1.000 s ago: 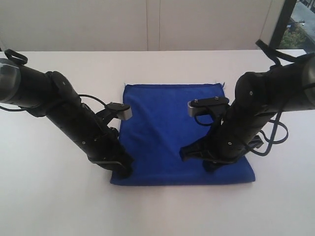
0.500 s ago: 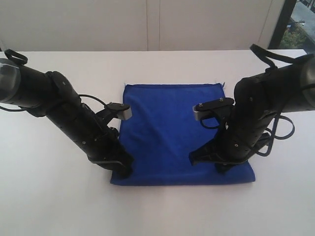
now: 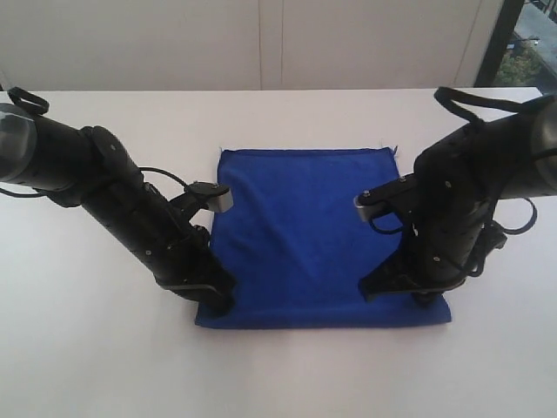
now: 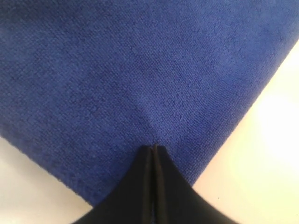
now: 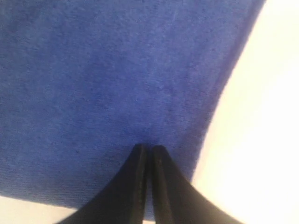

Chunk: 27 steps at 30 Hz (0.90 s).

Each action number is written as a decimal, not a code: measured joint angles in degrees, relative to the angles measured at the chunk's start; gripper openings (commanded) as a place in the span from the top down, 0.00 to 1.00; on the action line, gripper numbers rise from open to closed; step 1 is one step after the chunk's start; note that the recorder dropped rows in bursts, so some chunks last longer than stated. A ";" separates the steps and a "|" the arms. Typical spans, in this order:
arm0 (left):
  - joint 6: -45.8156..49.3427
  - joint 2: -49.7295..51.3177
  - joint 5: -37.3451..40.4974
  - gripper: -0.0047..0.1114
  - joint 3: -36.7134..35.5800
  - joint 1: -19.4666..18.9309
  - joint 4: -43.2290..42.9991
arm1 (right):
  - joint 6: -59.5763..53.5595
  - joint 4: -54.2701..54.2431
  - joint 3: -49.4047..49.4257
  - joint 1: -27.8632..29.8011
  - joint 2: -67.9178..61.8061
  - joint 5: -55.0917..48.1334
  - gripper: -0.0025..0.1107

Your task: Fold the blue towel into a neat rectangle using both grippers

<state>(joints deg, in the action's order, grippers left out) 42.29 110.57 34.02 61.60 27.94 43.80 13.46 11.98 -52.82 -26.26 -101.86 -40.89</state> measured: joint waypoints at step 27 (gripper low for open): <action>-0.23 -1.68 -3.49 0.96 -0.38 0.00 -4.48 | 4.51 4.78 0.00 0.65 16.57 -2.09 0.93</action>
<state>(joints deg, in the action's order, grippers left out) 42.06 108.89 30.53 61.22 27.94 39.32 17.97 16.76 -52.82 -25.61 -85.29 -42.98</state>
